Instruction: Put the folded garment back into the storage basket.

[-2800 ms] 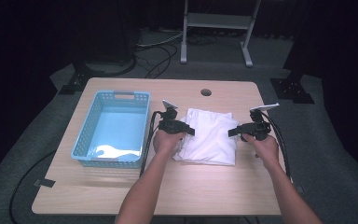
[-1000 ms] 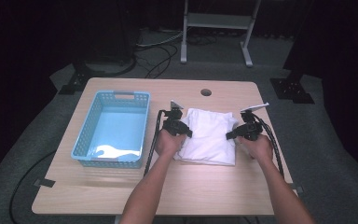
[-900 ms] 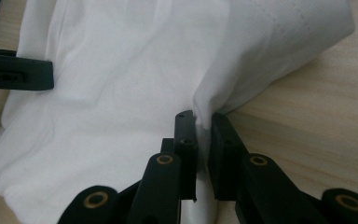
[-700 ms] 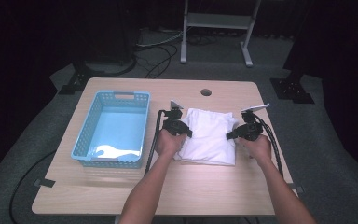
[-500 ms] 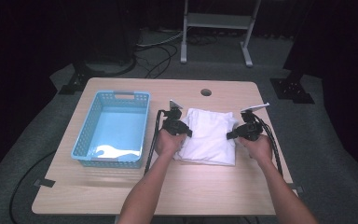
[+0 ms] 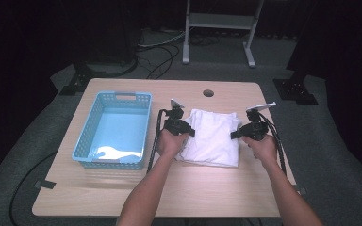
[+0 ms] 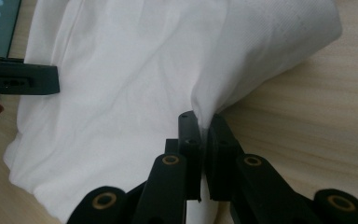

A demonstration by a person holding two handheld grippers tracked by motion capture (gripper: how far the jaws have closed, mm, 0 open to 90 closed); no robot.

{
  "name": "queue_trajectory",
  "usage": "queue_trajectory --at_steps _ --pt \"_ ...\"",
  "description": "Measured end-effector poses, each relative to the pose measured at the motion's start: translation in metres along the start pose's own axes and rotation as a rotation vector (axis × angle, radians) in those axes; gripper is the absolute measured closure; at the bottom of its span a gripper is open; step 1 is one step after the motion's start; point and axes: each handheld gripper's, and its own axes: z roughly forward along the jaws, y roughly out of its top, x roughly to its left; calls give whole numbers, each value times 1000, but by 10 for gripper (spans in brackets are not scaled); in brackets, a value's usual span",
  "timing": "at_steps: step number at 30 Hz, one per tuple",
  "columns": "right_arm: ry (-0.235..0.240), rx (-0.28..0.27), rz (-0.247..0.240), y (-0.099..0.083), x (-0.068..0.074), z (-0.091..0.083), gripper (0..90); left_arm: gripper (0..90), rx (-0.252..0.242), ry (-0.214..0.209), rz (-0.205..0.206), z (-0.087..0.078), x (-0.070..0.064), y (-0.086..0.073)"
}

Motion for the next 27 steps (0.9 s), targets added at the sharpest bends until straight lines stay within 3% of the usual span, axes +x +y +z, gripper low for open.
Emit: queue_trajectory --at_steps 16,27 --pt "23 -36 10 -4 8 -24 866 812 -17 -23 24 -16 -17 1" --pt "19 -57 -8 -5 25 -48 866 812 -40 -28 55 -38 -33 3"
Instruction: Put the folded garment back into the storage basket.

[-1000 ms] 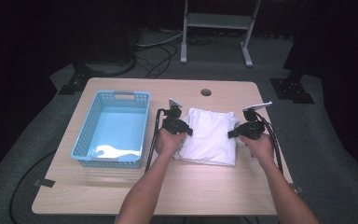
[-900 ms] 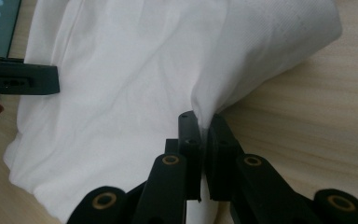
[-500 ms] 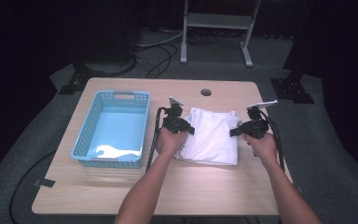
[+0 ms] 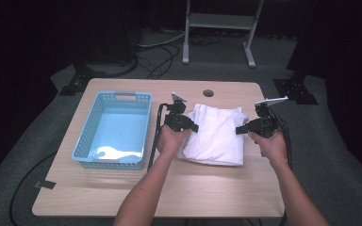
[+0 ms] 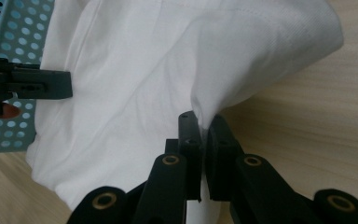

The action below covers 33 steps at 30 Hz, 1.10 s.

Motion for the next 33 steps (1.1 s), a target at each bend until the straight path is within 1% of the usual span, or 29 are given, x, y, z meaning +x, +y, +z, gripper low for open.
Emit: queue_trajectory --at_steps 8,12,18,22,25,29,33 --pt "6 -10 -11 3 15 -10 867 812 -14 -9 1 -18 -3 0" --pt "2 -4 -17 5 23 -12 866 812 -14 -3 14 -27 -6 3" --pt "6 -13 -25 8 32 -21 866 812 -19 -4 30 -41 -12 7" --pt "3 -15 -30 9 38 -26 866 812 -24 -3 43 -48 -16 9" --pt "6 -21 -32 10 42 -30 866 812 -17 6 53 -51 -18 10" --pt "3 -14 -39 11 47 -33 866 812 -13 9 62 -57 -21 11" --pt "1 -17 -44 13 54 -37 866 812 -25 8 68 -65 -24 13"
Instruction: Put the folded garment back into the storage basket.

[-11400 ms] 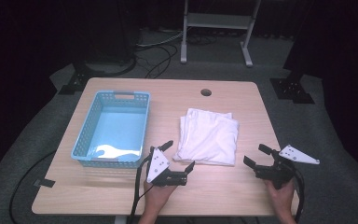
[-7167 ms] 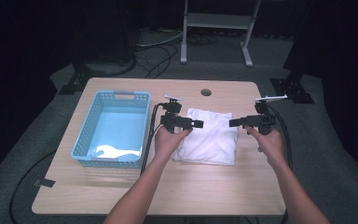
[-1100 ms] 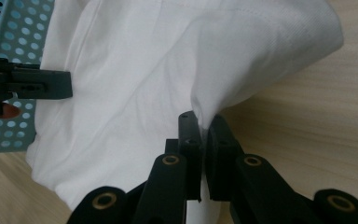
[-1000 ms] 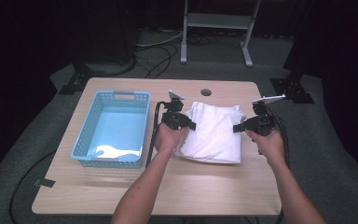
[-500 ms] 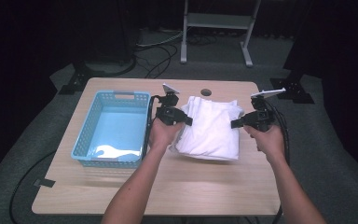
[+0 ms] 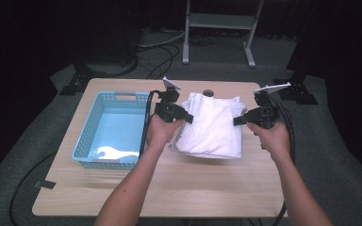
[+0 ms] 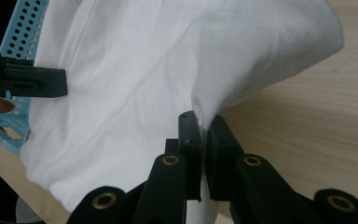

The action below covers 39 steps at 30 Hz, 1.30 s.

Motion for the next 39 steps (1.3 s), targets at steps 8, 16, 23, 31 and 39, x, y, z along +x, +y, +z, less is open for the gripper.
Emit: queue_trajectory --at_steps 8,16,23,31,39 --pt "-5 -5 -13 3 11 -4 866 812 -2 9 10 -12 -2 1" --pt "-4 -8 -26 6 23 -5 866 812 -7 8 12 -24 1 2" --pt "-12 -3 -44 10 35 -1 866 812 -12 13 16 -36 6 2" --pt "-9 8 -56 16 48 5 866 812 -13 16 15 -49 15 3" --pt "-6 16 -68 22 61 13 866 812 -10 19 11 -61 24 4"
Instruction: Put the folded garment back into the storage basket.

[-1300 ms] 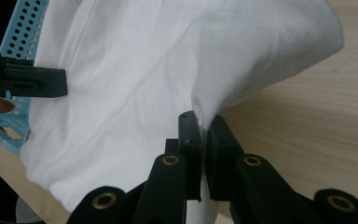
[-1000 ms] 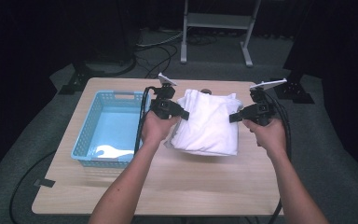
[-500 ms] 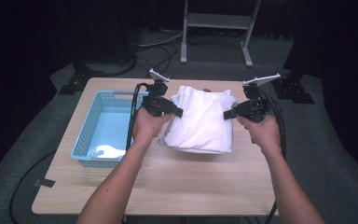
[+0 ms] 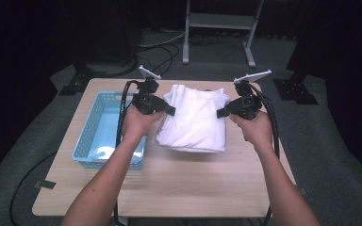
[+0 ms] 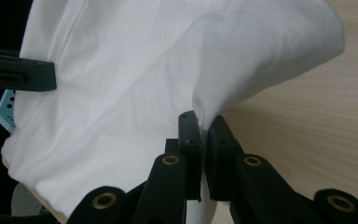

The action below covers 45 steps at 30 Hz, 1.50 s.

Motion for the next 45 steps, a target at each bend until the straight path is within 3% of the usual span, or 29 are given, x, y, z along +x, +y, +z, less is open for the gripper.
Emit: queue_trajectory --at_steps 33,45 --pt "9 37 -84 25 57 34 866 811 -26 41 -19 -53 37 -9" --pt "18 46 -102 31 72 45 866 811 -36 57 -27 -66 48 -13"
